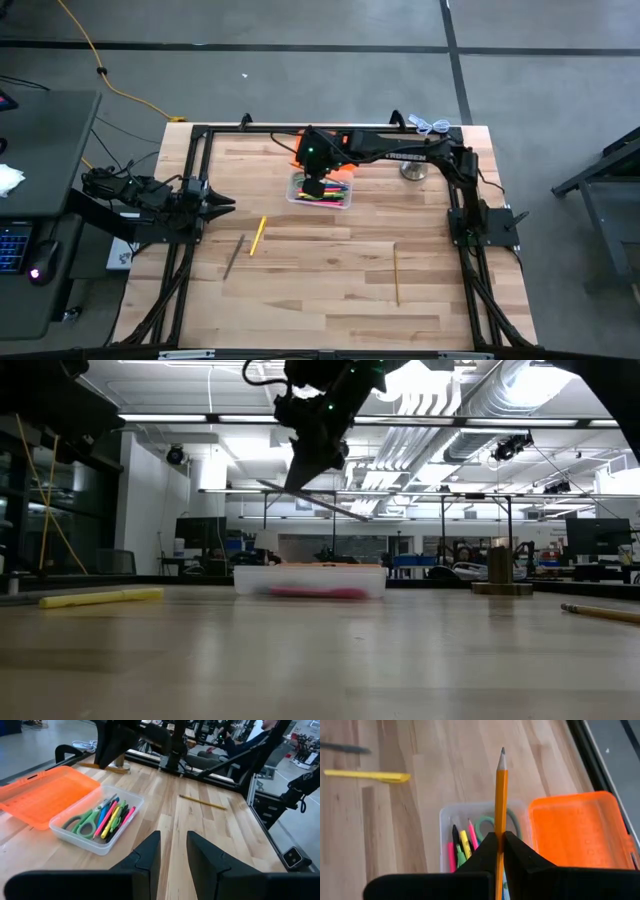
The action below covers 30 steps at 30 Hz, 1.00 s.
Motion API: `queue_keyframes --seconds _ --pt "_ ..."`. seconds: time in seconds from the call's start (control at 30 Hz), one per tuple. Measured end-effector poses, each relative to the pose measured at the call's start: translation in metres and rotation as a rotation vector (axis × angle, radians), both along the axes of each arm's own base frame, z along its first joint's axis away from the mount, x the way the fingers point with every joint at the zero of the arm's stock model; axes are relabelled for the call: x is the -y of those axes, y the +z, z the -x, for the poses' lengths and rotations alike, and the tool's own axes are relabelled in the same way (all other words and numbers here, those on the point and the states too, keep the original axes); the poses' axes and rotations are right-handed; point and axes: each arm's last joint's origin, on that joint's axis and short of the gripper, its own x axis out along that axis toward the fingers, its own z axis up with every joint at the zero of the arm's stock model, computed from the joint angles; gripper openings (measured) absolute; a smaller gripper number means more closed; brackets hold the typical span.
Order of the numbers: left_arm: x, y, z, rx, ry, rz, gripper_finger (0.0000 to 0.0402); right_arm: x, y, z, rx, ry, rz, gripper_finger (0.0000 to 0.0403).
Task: Pick & place school supplies into a supply box
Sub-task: Put the orange pencil into the transparent supply box
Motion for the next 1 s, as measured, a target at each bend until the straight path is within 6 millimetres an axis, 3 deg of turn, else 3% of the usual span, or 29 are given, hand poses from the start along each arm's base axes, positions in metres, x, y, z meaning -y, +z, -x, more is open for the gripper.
queue_keyframes --seconds 0.4,1.0 --pt "0.000 0.000 0.000 0.000 0.000 0.000 0.0122 0.011 -0.028 -0.005 -0.088 0.003 -0.045 0.0001" --pt "0.000 0.000 0.000 0.000 -0.001 0.000 0.0122 0.018 -0.029 -0.003 -0.084 -0.003 -0.064 0.0002"
